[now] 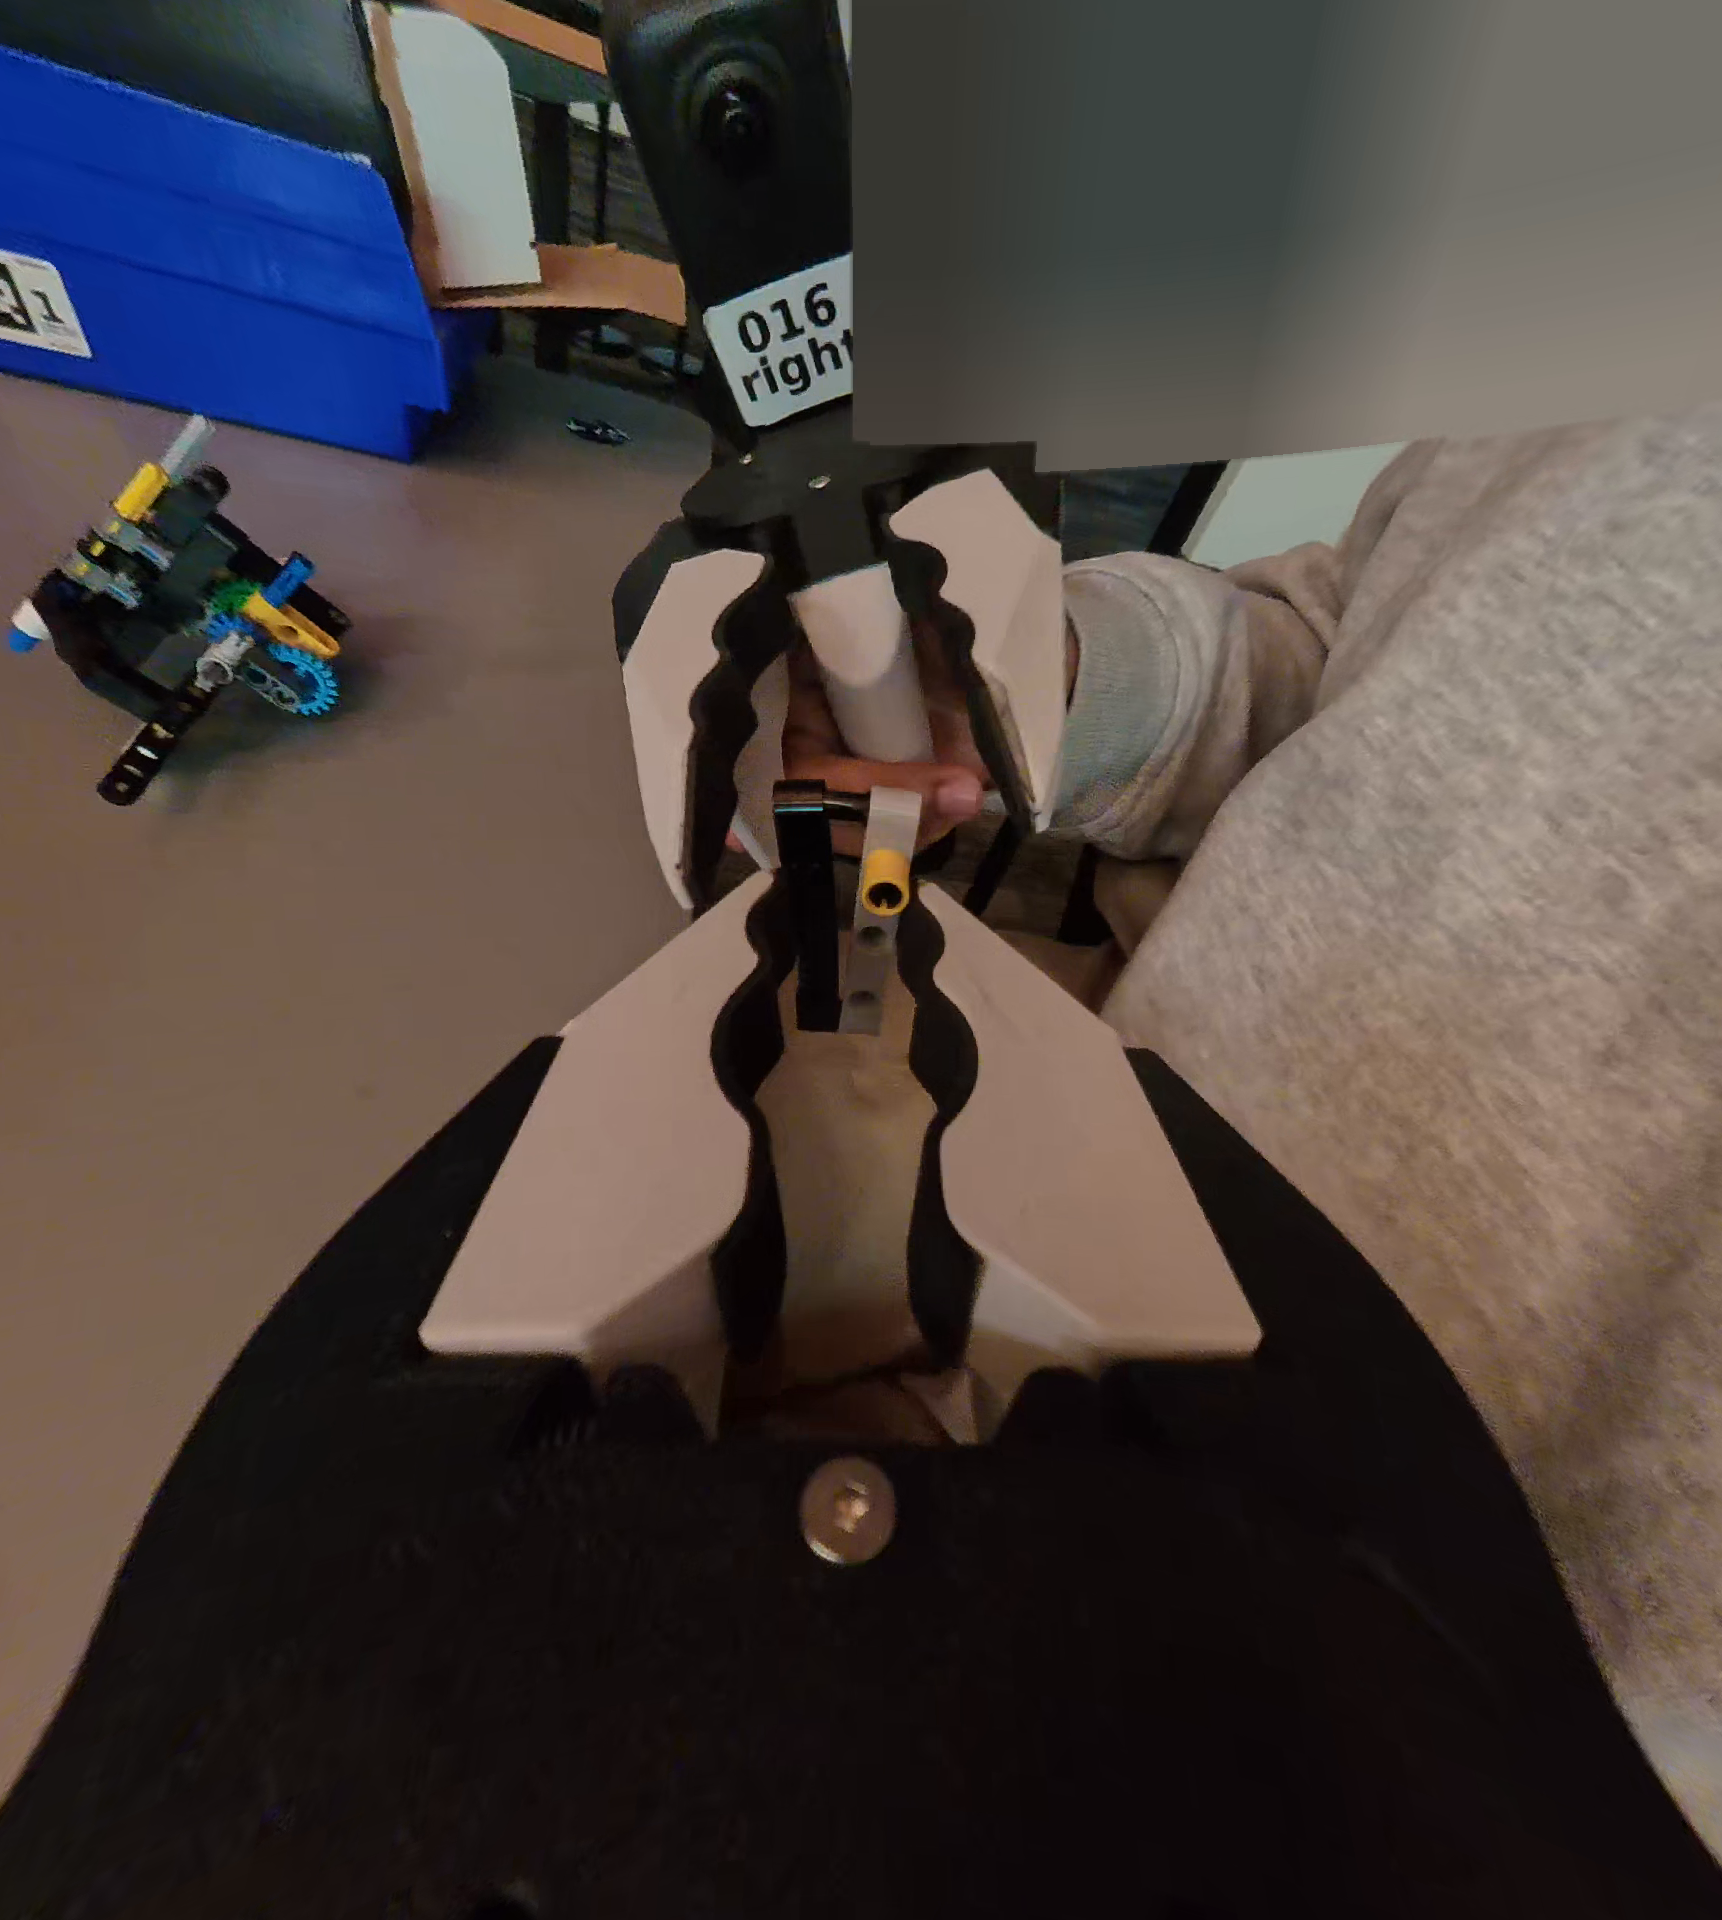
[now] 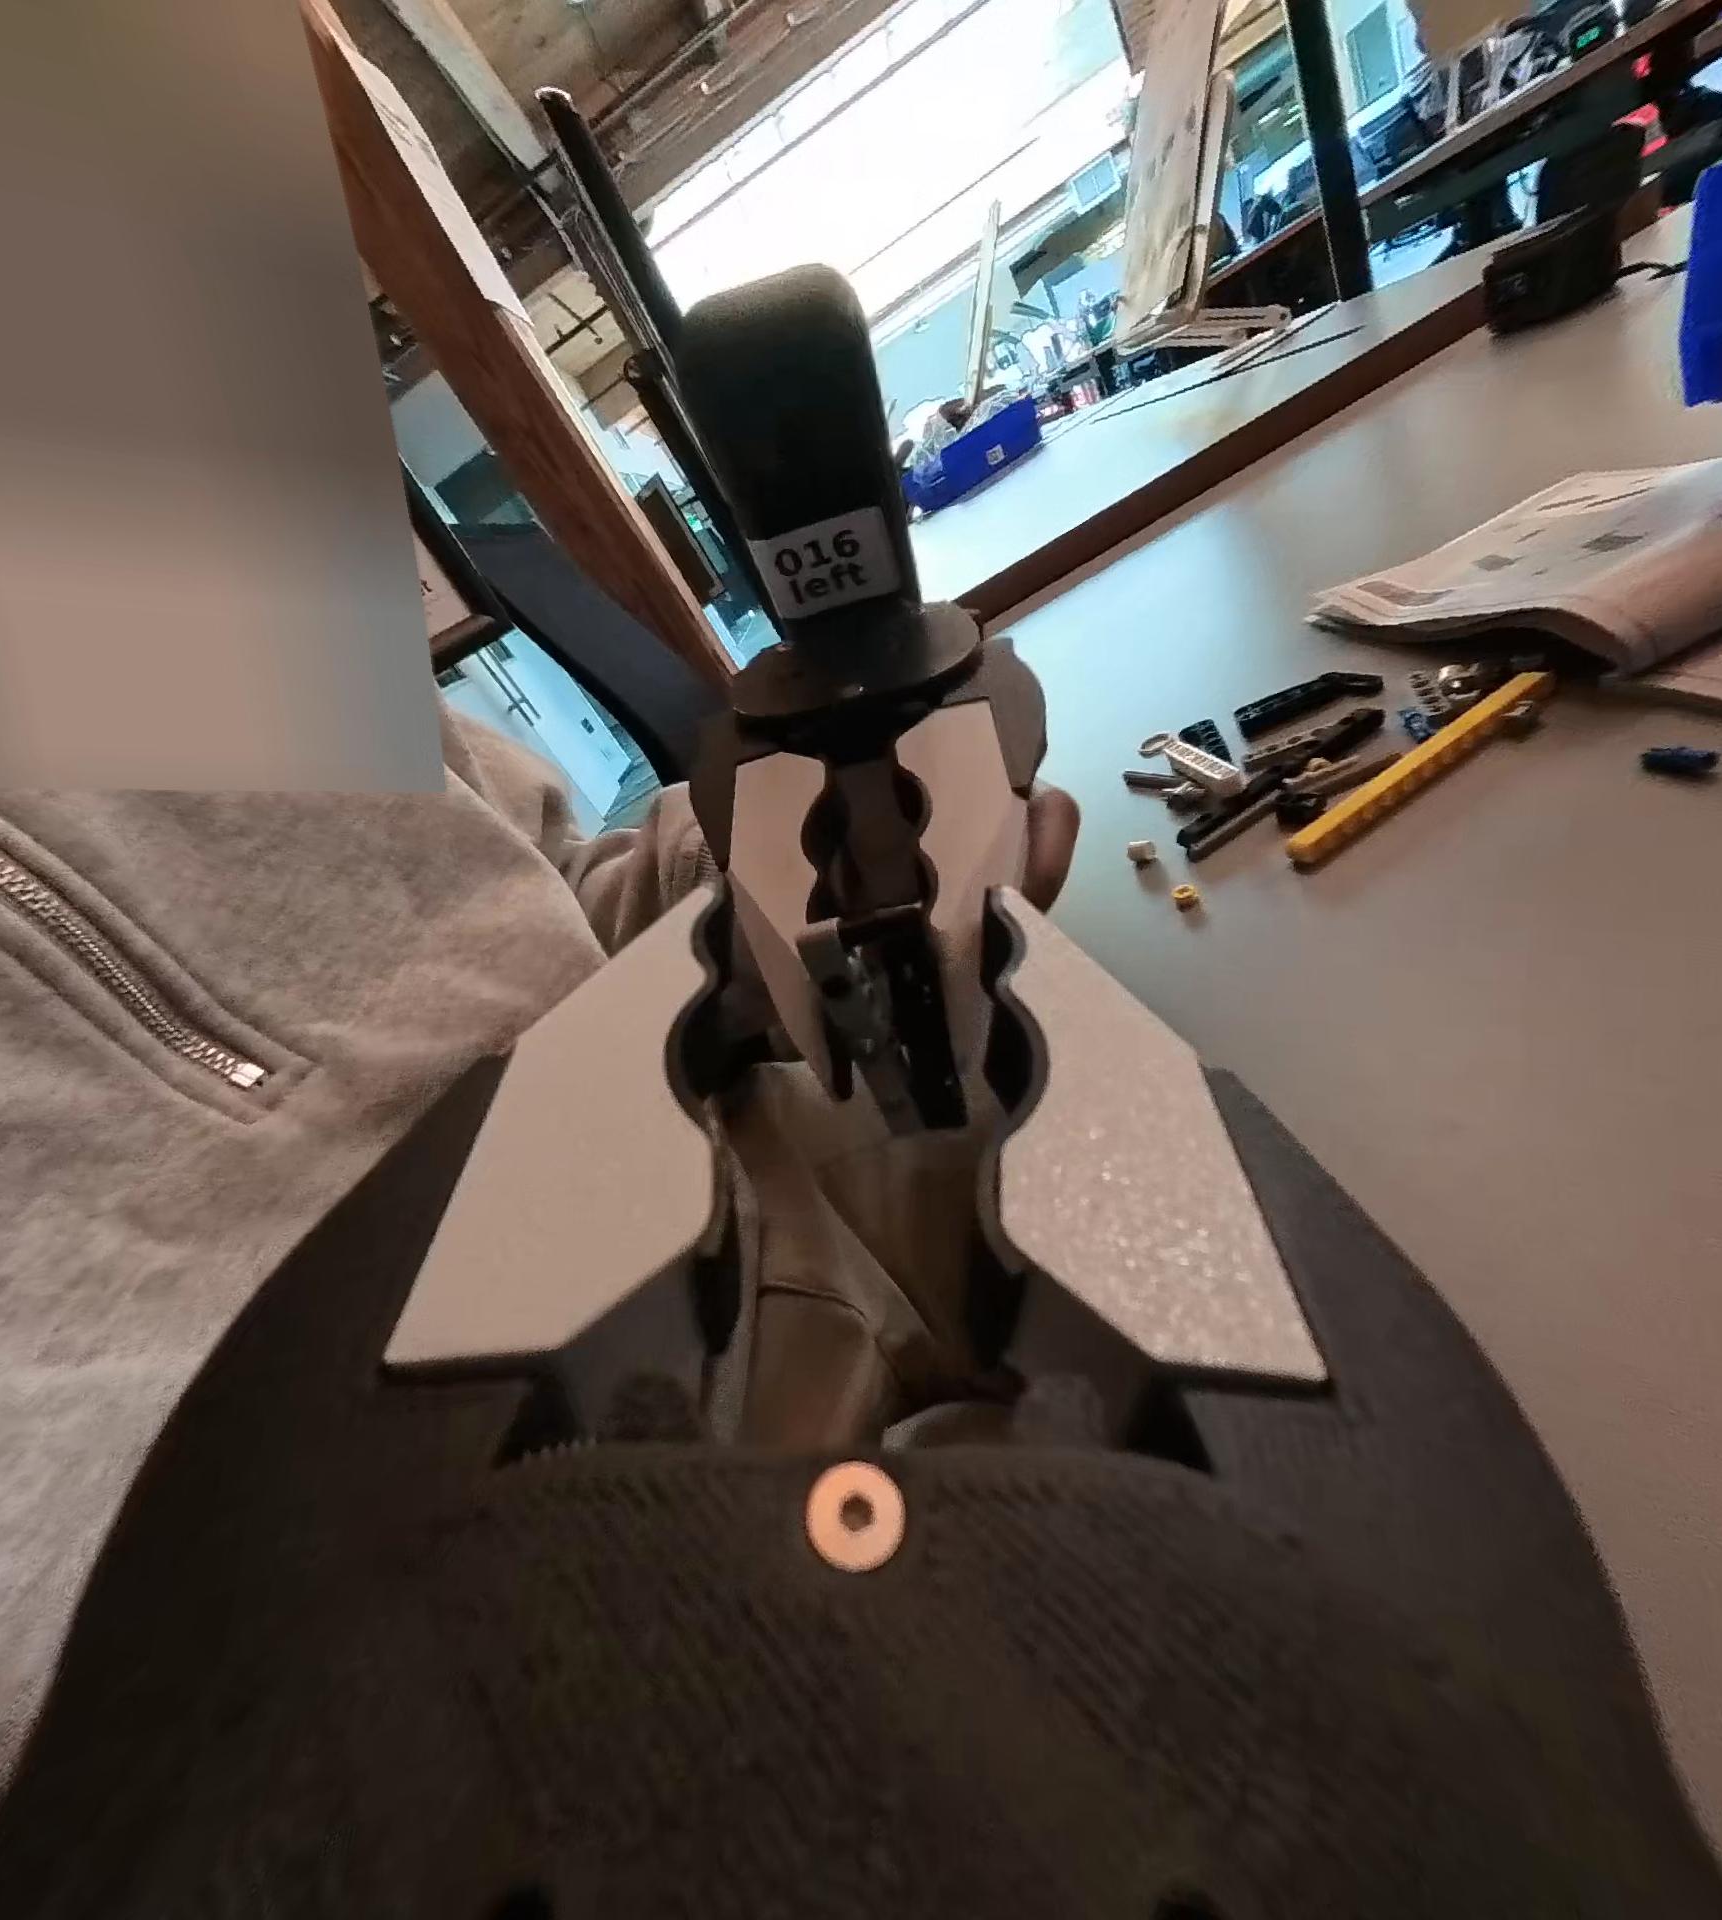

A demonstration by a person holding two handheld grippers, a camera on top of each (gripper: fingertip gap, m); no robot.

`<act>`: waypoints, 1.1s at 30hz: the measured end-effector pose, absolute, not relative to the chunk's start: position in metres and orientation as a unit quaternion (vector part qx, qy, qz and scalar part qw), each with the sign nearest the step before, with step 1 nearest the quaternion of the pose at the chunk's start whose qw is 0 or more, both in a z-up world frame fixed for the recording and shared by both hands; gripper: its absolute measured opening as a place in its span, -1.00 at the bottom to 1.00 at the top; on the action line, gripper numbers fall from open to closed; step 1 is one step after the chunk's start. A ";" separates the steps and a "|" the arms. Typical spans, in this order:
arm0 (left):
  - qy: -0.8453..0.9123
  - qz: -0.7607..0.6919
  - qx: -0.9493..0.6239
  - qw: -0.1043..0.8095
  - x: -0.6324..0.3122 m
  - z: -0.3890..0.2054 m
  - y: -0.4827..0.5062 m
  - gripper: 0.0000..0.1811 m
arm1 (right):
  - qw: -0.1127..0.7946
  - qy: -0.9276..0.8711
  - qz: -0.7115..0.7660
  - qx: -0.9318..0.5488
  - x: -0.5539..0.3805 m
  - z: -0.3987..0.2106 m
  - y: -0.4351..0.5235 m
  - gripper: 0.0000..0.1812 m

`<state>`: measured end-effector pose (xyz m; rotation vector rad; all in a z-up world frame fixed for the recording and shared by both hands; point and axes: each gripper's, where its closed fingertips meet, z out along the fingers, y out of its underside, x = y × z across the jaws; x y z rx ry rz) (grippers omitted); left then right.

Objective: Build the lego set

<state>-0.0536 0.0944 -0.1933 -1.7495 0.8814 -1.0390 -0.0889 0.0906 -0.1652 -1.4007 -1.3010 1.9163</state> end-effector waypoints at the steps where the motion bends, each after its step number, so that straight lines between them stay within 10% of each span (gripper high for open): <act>1: 0.358 -0.413 -0.708 0.447 -0.054 -0.194 0.095 -0.81 | 0.214 -0.469 0.692 -0.506 -0.090 -0.165 0.090 -0.49; 19: 0.340 -0.419 -0.705 0.461 -0.051 -0.189 0.098 -0.80 | 0.314 -0.481 0.655 -0.491 -0.092 -0.160 0.093 -0.75; 33: 0.332 -0.473 -0.689 0.437 -0.044 -0.182 0.088 -0.81 | 0.224 -0.463 0.724 -0.460 -0.083 -0.150 0.083 -0.74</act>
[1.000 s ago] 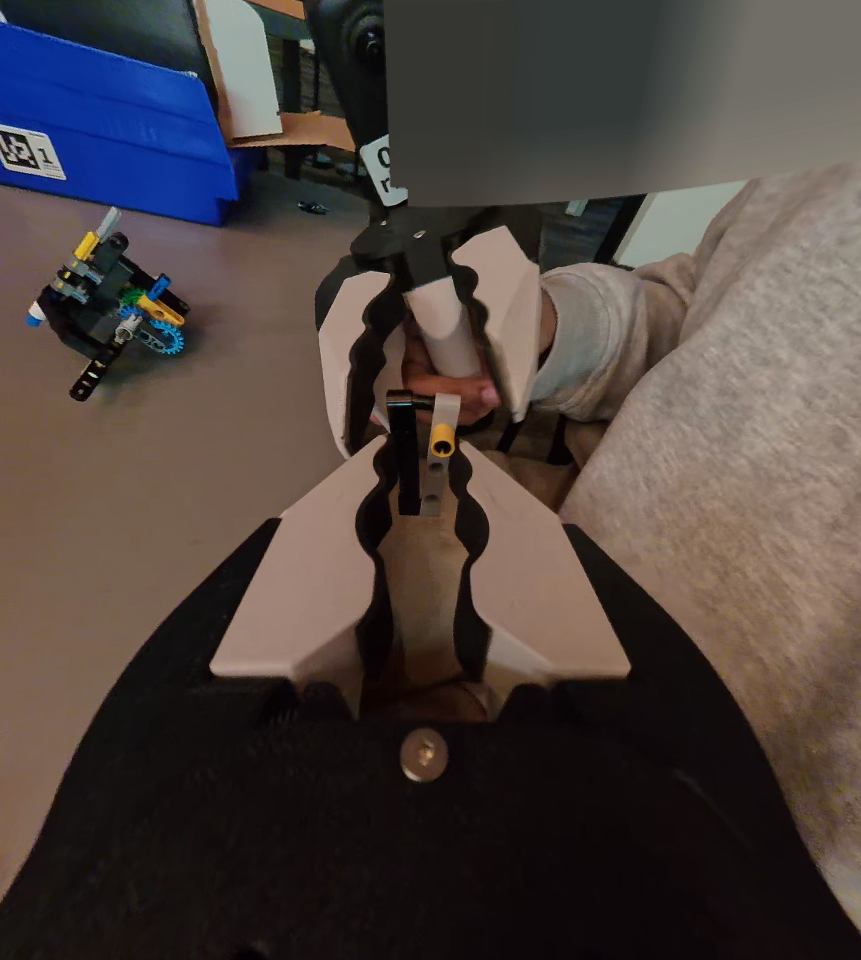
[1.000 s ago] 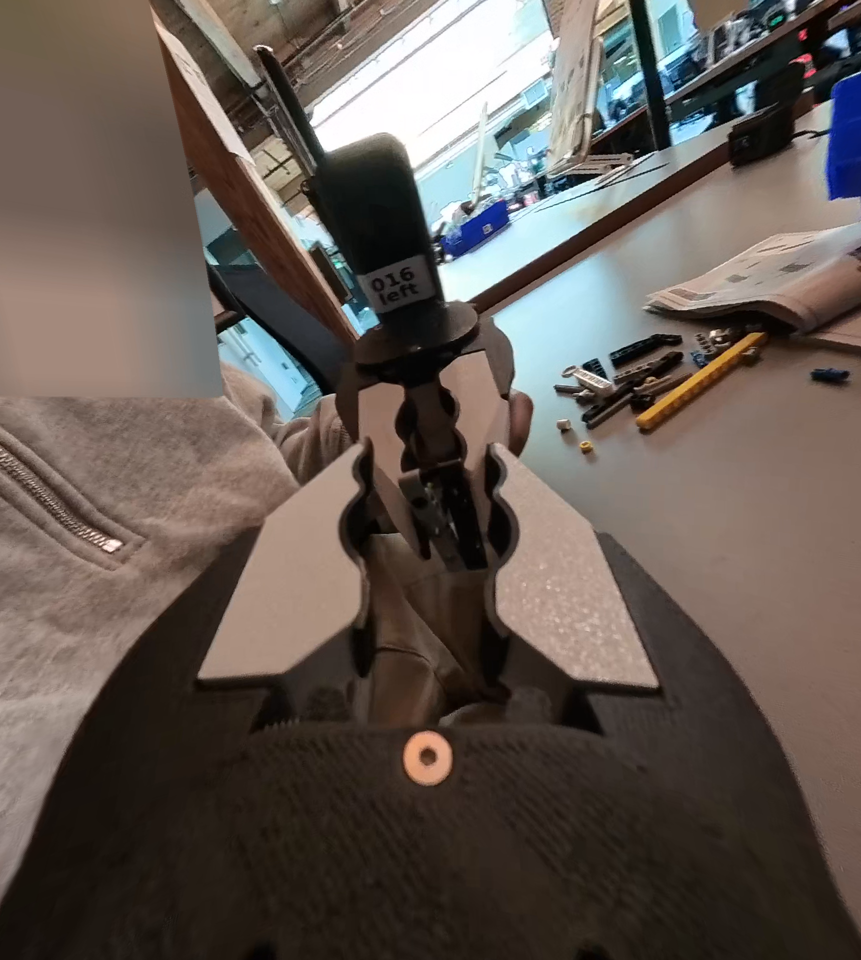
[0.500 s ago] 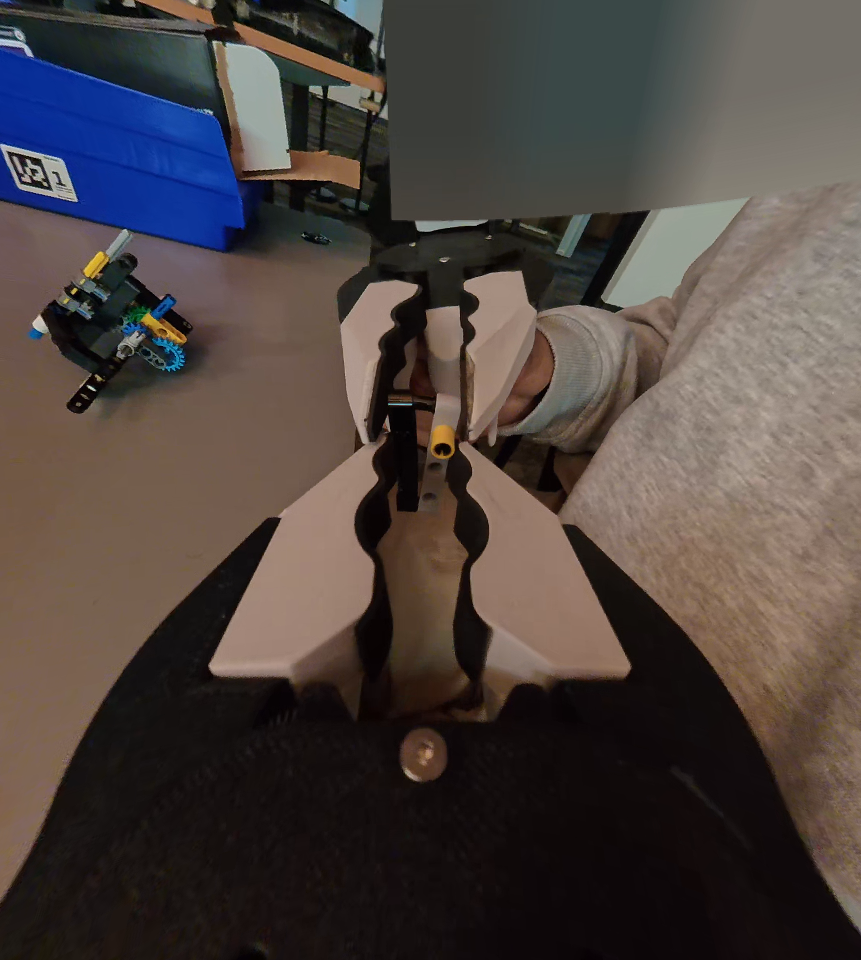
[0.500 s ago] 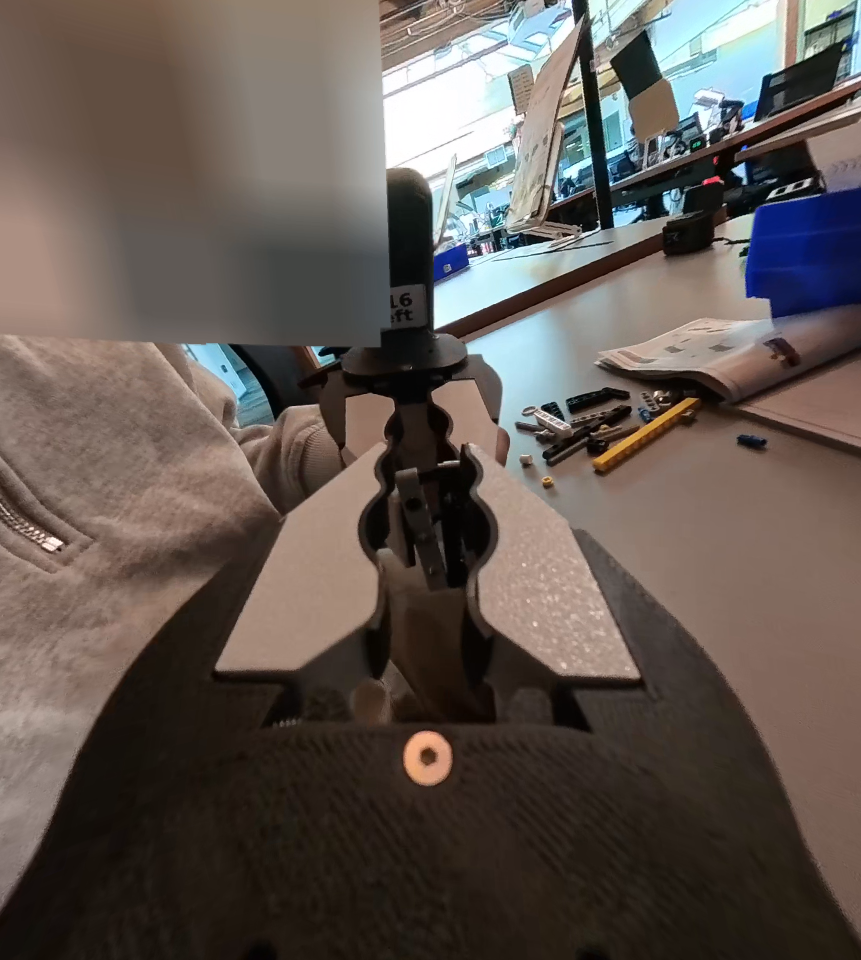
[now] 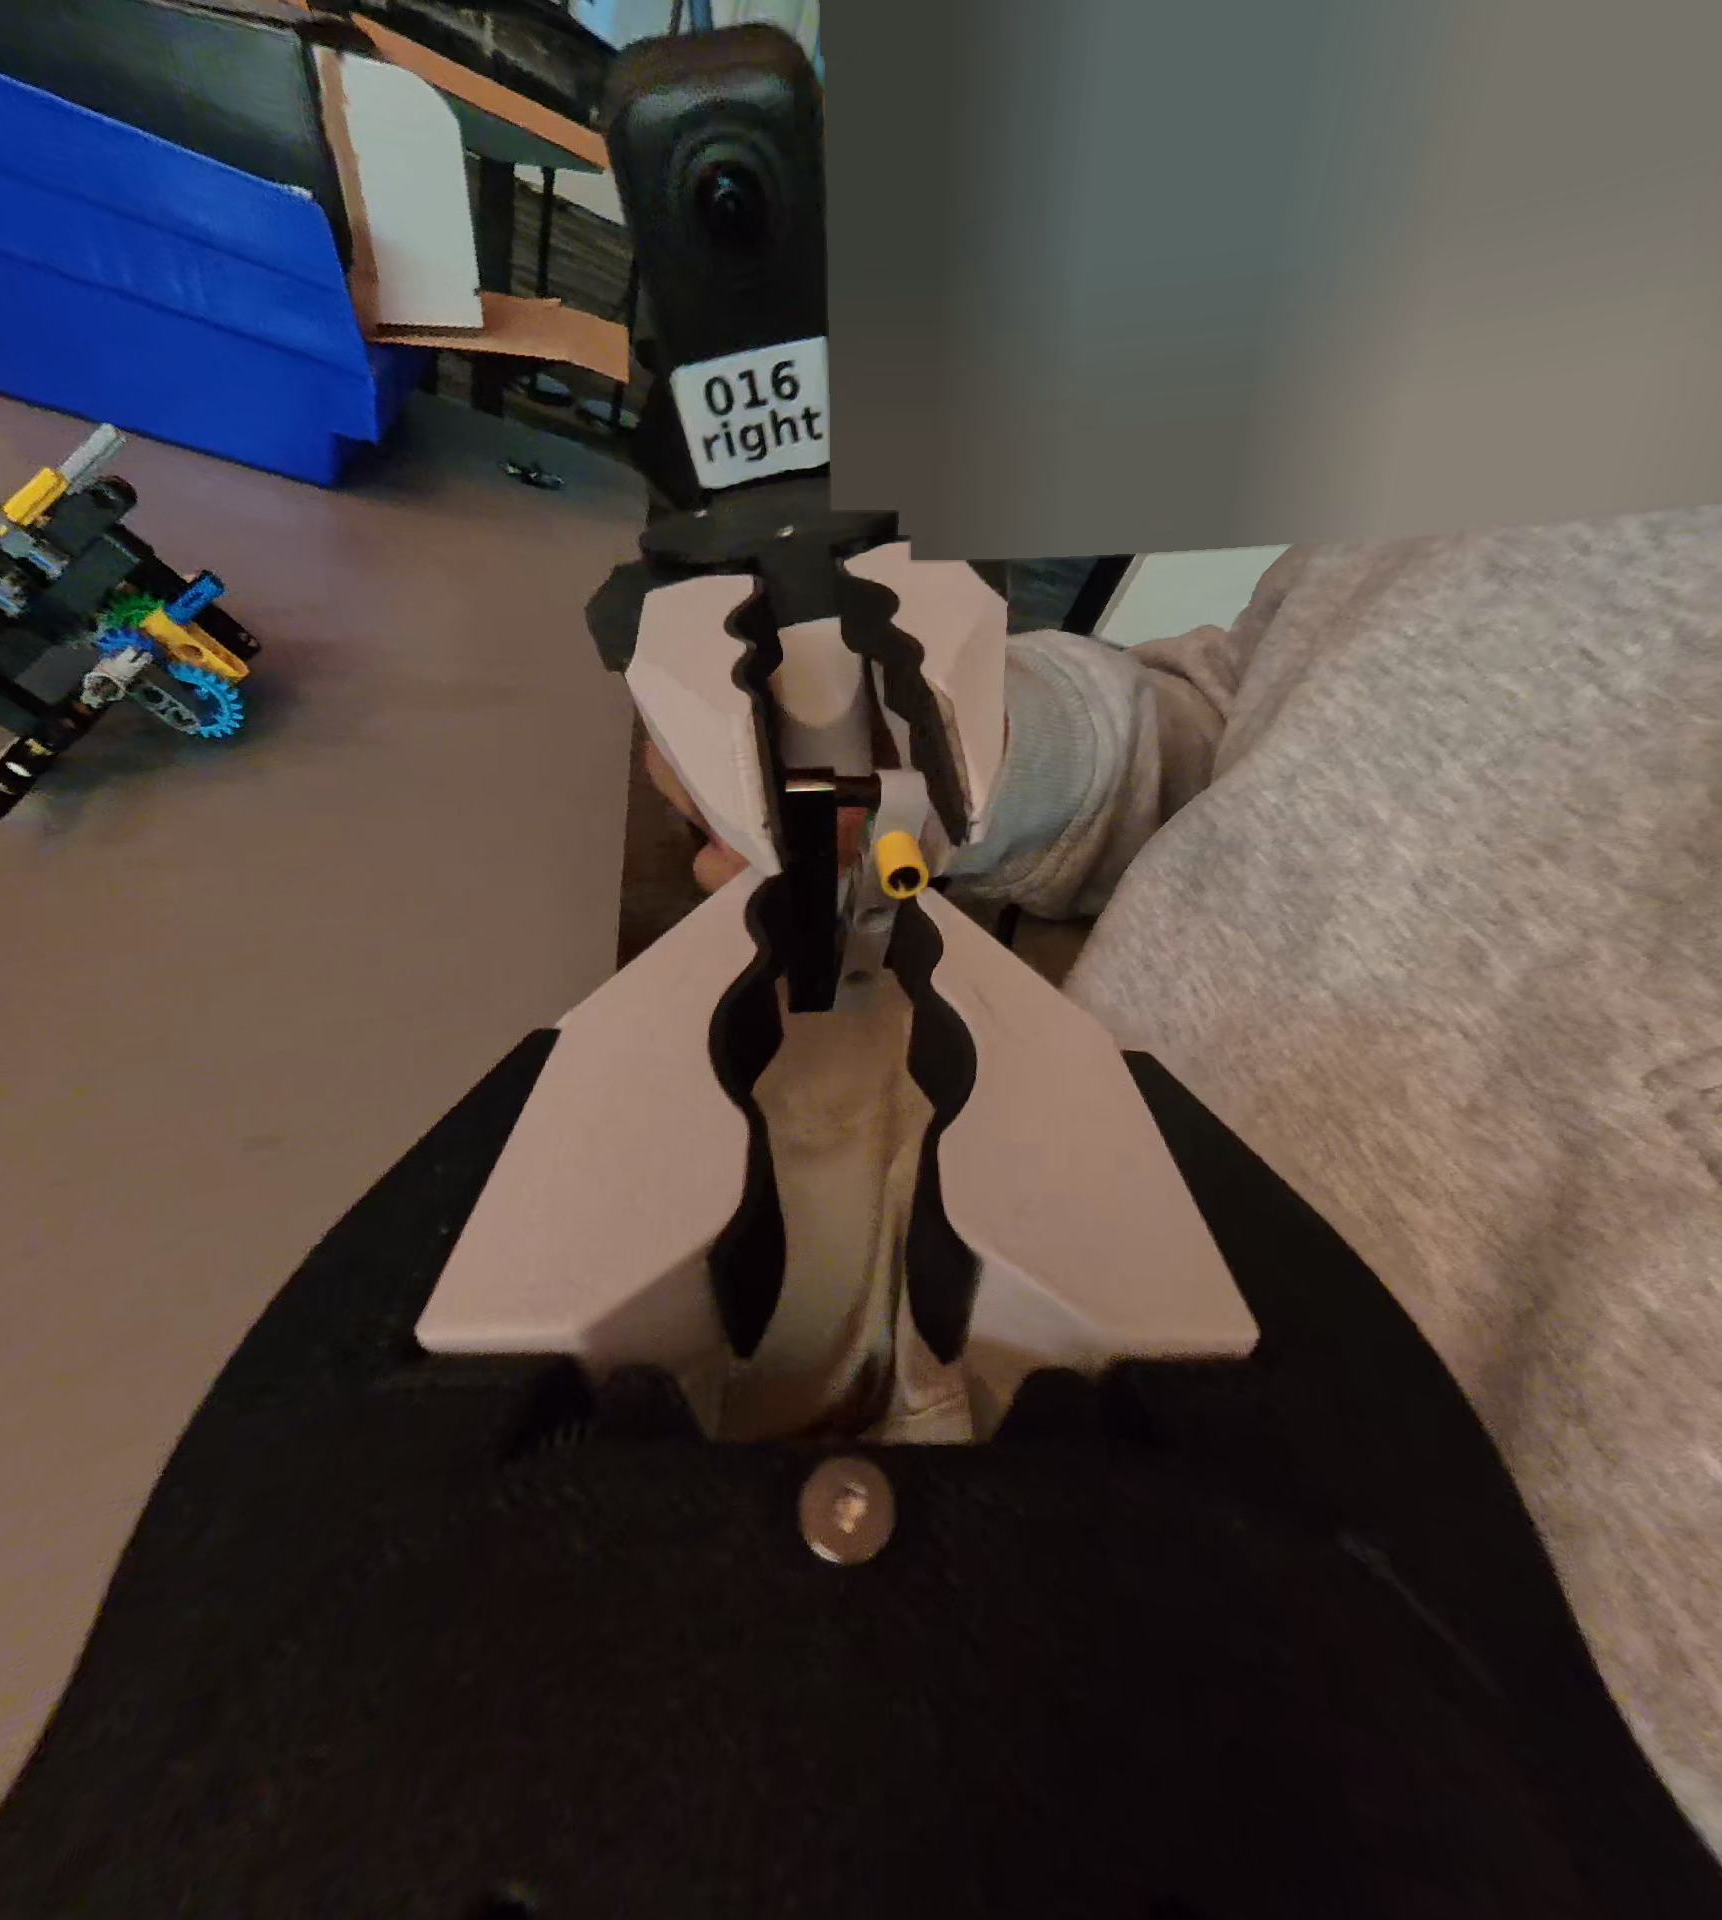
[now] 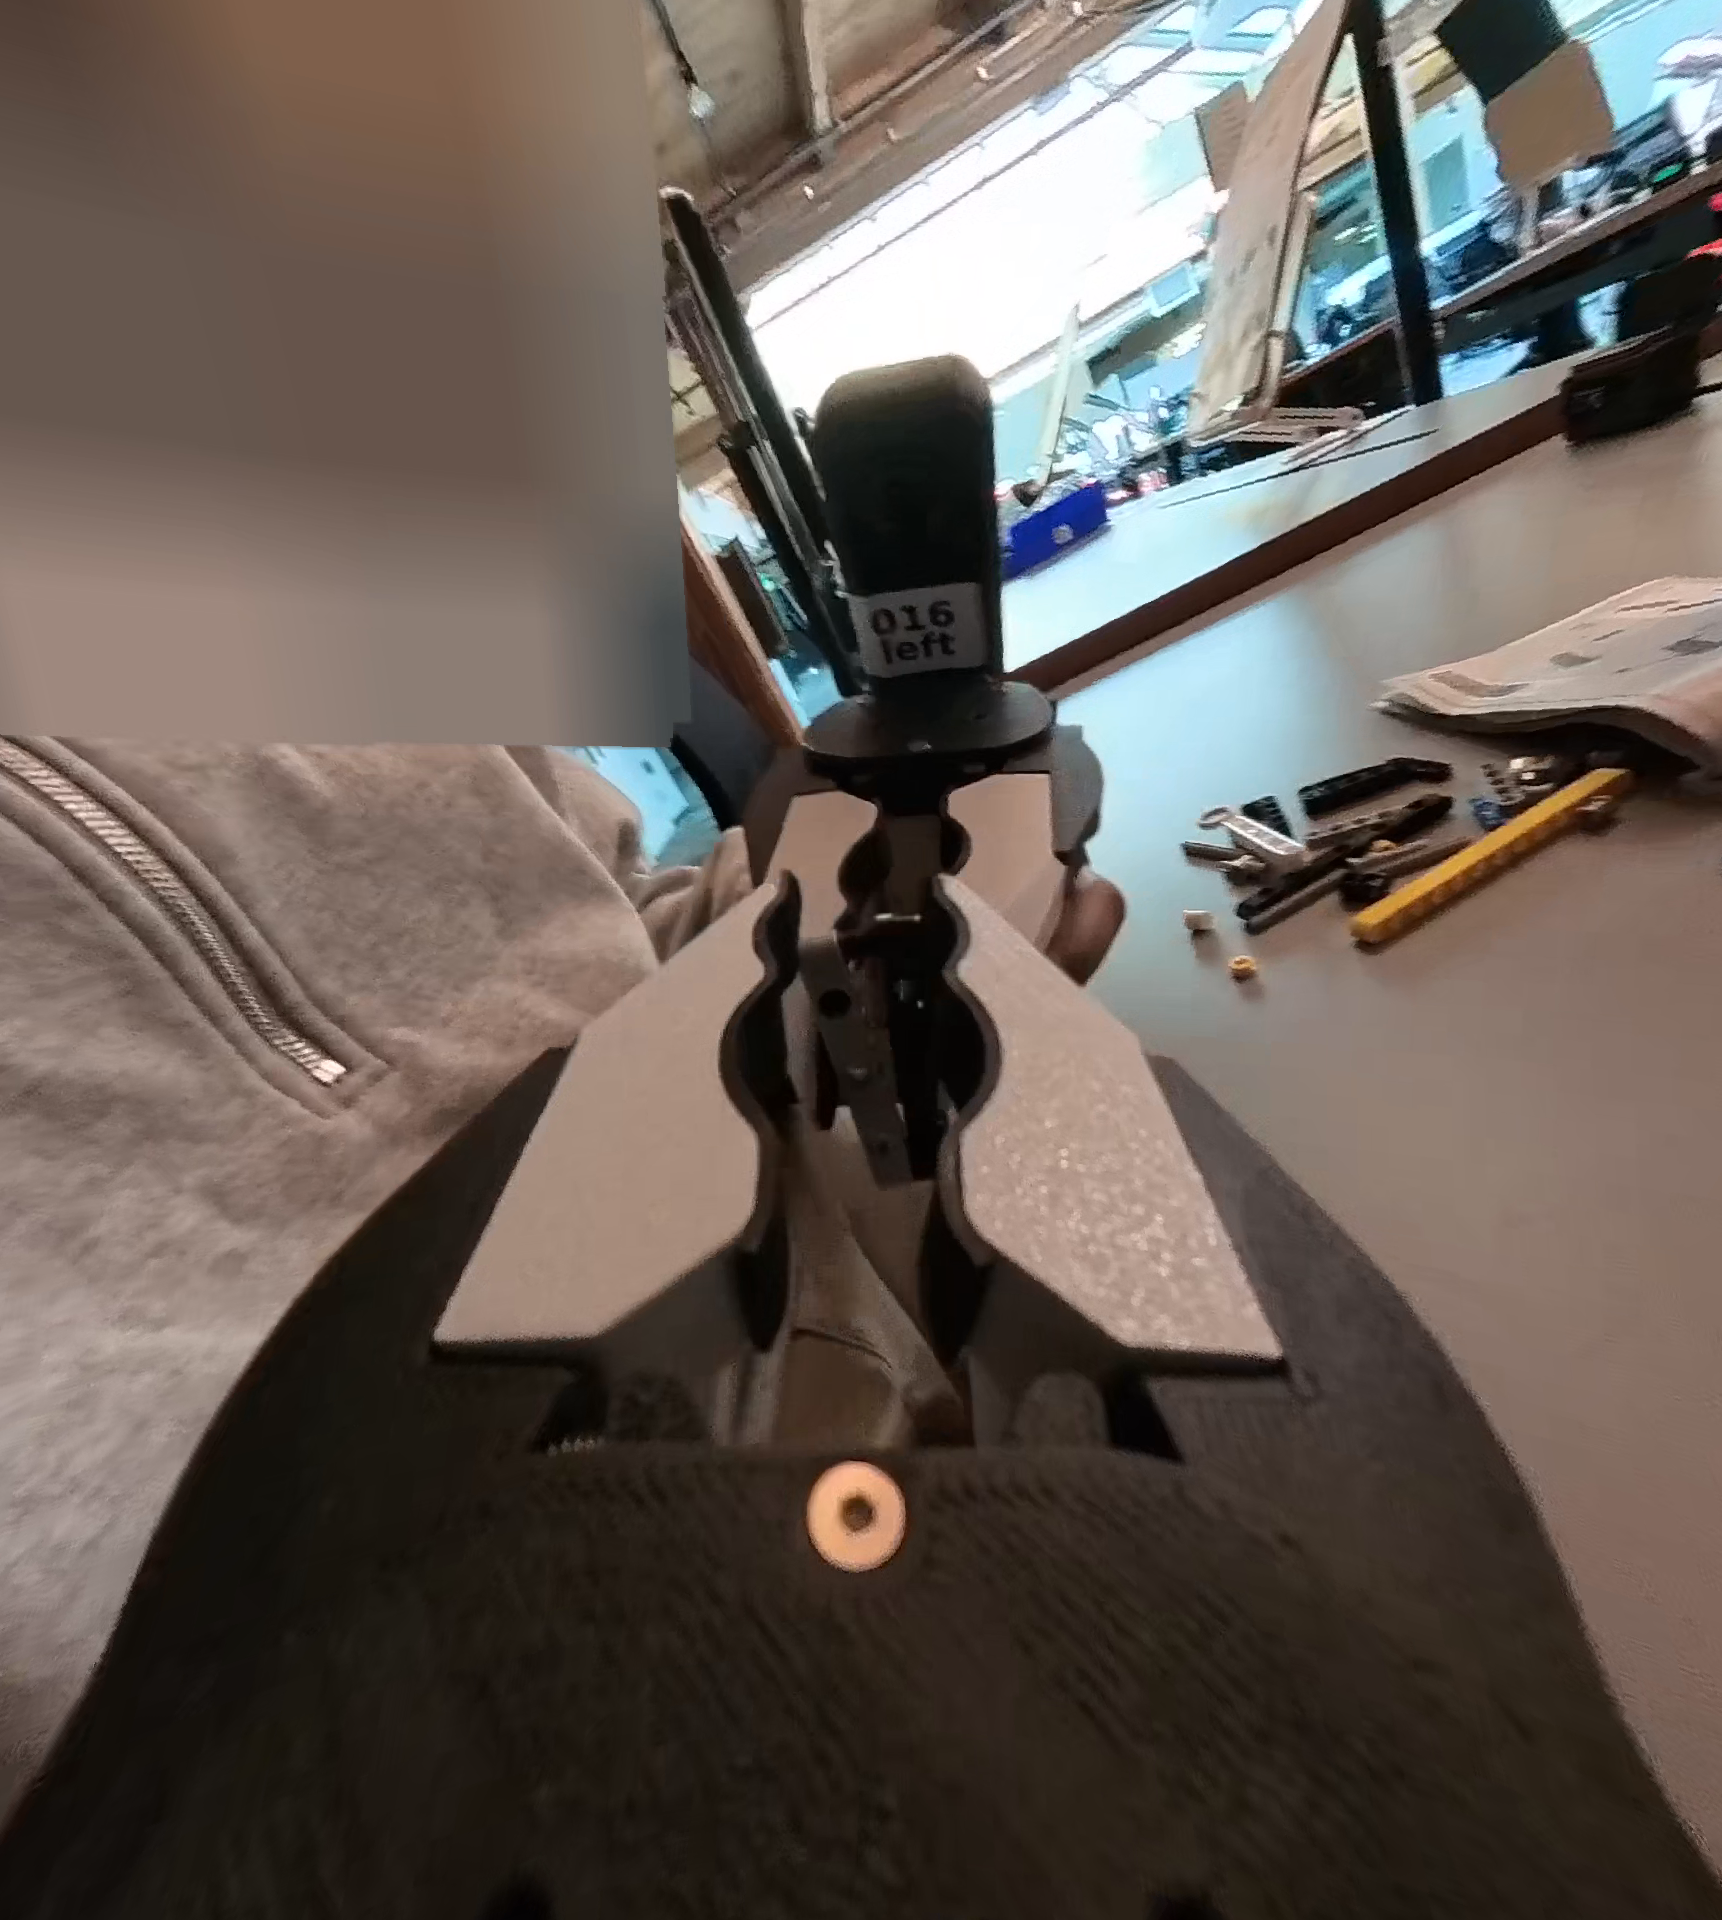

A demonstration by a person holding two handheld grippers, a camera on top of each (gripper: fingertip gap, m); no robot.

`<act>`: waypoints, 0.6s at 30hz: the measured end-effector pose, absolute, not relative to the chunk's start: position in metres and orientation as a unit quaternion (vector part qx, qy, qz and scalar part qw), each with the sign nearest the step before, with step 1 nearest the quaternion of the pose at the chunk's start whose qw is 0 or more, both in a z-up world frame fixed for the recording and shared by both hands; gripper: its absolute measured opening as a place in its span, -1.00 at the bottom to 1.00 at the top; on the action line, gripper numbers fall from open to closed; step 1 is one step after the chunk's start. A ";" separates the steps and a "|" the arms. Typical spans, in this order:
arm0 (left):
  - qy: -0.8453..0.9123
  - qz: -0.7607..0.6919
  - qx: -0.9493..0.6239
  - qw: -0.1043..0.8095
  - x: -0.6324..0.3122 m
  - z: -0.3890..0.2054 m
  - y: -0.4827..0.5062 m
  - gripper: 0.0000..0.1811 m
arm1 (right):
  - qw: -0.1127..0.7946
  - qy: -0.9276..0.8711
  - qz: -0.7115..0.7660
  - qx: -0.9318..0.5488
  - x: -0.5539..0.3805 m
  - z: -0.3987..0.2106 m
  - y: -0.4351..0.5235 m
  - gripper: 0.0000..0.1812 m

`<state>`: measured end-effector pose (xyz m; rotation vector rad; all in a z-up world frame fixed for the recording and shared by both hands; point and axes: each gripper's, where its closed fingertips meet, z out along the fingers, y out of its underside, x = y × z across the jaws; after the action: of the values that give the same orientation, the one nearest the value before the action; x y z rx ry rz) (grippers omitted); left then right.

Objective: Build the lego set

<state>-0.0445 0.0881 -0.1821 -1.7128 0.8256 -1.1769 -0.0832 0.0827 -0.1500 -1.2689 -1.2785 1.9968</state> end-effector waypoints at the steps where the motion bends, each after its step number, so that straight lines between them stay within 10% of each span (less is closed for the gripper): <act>1: 0.330 -0.484 -0.685 0.434 -0.044 -0.181 0.087 -0.80 | 0.215 -0.463 0.730 -0.455 -0.082 -0.149 0.081 -0.75; 18: 0.296 -0.439 -0.699 0.481 -0.050 -0.177 0.103 -0.82 | 0.303 -0.460 0.669 -0.500 -0.088 -0.148 0.102 -0.75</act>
<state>-0.0499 0.1031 -0.1767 -1.7041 0.7208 -1.0701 -0.0878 0.1023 -0.1479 -1.3242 -1.2191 1.7731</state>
